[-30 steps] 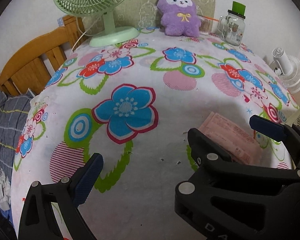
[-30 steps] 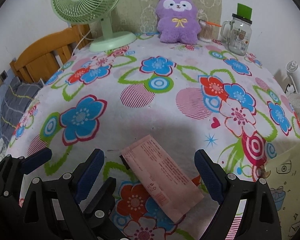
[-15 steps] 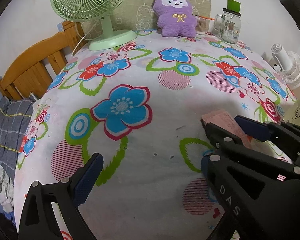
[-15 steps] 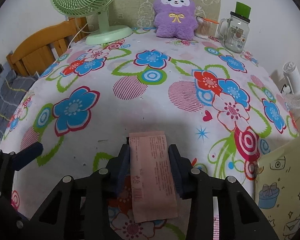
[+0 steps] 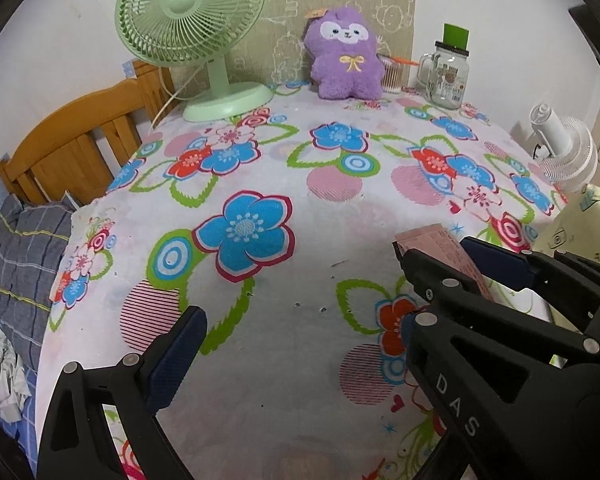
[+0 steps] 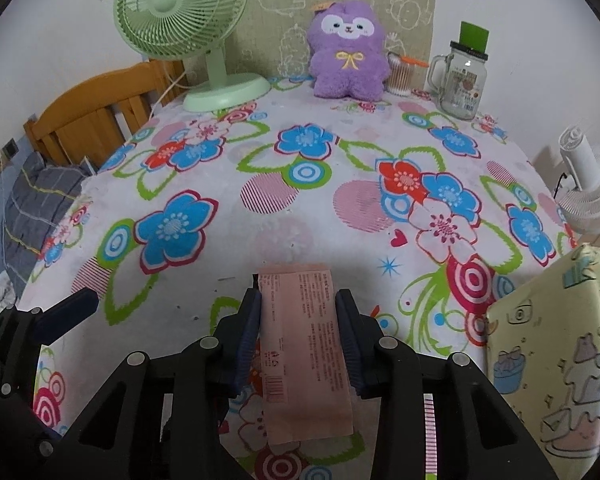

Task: Organize soft objects
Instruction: 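Grasp the pink paper packet with the right gripper and lift it, then carry the pink packet with the right gripper over the fabric box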

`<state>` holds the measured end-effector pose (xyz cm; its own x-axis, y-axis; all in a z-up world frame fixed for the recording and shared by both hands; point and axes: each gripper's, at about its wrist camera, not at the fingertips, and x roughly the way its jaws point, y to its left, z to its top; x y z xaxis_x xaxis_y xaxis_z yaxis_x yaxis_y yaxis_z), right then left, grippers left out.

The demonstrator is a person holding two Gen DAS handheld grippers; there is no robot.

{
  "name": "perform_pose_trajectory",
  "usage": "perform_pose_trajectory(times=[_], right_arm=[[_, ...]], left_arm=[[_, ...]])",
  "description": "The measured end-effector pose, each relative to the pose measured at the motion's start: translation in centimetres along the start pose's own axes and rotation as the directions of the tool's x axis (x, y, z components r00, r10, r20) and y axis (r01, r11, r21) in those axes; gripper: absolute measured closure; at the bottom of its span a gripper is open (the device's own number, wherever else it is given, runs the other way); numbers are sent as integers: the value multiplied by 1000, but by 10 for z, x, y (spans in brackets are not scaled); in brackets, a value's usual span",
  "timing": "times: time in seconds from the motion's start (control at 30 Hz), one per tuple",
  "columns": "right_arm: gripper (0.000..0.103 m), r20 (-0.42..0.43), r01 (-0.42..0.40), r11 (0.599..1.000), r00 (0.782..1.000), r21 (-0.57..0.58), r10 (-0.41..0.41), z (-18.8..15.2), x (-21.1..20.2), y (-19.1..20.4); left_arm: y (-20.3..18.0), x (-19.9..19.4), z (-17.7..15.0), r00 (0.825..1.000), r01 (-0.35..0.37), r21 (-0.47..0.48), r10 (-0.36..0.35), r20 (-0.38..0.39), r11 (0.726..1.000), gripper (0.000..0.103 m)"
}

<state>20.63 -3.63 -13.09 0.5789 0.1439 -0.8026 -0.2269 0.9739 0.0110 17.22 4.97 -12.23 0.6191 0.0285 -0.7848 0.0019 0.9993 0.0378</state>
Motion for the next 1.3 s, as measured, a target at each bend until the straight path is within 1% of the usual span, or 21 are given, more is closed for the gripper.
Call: perform_pose_trajectory(times=[0.37, 0.77, 1.07, 1.3], right_arm=[[63, 66, -1, 1000, 998, -1, 1, 2, -39, 1], [63, 128, 5, 1000, 992, -9, -4, 4, -81, -1], [63, 166, 1, 1000, 986, -12, 1, 1, -110, -6], [63, 190, 5, 1000, 982, -9, -3, -5, -130, -14]], left_arm=[[-4, -34, 3, 998, -3, 2, 3, 65, 1000, 4], [-12, -73, 6, 991, 0, 8, -1, 133, 1000, 4], [-20, -99, 3, 985, -9, 21, 5, 172, 1000, 4], [-32, -117, 0, 981, -2, 31, -4, 196, 1000, 4]])
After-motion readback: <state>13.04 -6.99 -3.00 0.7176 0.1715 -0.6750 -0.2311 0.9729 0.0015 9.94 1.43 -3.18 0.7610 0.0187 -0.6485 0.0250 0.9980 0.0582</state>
